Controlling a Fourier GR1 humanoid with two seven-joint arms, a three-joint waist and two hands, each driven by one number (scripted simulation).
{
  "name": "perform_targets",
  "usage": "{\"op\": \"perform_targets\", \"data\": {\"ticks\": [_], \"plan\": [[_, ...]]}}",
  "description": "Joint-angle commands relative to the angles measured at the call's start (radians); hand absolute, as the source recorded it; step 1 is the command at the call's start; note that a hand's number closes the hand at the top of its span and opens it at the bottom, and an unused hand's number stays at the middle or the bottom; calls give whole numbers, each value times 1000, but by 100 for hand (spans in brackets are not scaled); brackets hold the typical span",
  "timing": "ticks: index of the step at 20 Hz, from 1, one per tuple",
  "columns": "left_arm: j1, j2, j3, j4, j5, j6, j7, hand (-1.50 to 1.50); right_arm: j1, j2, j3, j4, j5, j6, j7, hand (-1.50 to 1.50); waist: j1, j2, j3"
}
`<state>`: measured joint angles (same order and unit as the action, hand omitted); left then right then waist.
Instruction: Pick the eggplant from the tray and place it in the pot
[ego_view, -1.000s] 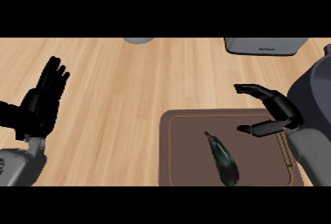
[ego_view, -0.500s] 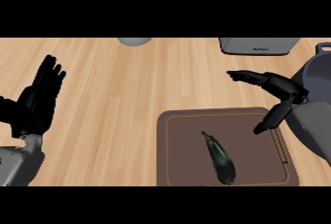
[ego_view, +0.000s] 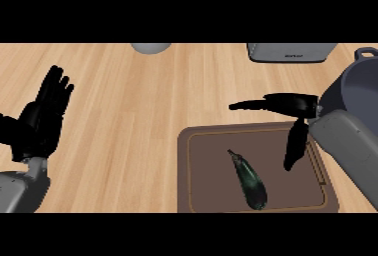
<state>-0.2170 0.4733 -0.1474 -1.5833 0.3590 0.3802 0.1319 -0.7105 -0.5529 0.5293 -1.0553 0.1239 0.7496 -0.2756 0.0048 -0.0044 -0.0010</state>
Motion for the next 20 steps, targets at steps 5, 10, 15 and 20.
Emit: {"op": "perform_targets", "data": {"ticks": [5,10,15,20], "plan": [[-30,-56,24,51,-59,-25,-5,0,55,80,-38,-143,24,118,208,-150,-8,3,1],[-1,-78,44,-23,-95,-21,50,0,173,91,-64,-248,83,148,219,-150,-5,3,1],[83,-31,81,-129,-64,-74,77,0,216,144,7,-227,218,69,257,-150,6,2,1],[18,-105,106,-43,-125,-87,50,0,217,115,-87,-251,286,136,201,-150,-2,4,1]]}}
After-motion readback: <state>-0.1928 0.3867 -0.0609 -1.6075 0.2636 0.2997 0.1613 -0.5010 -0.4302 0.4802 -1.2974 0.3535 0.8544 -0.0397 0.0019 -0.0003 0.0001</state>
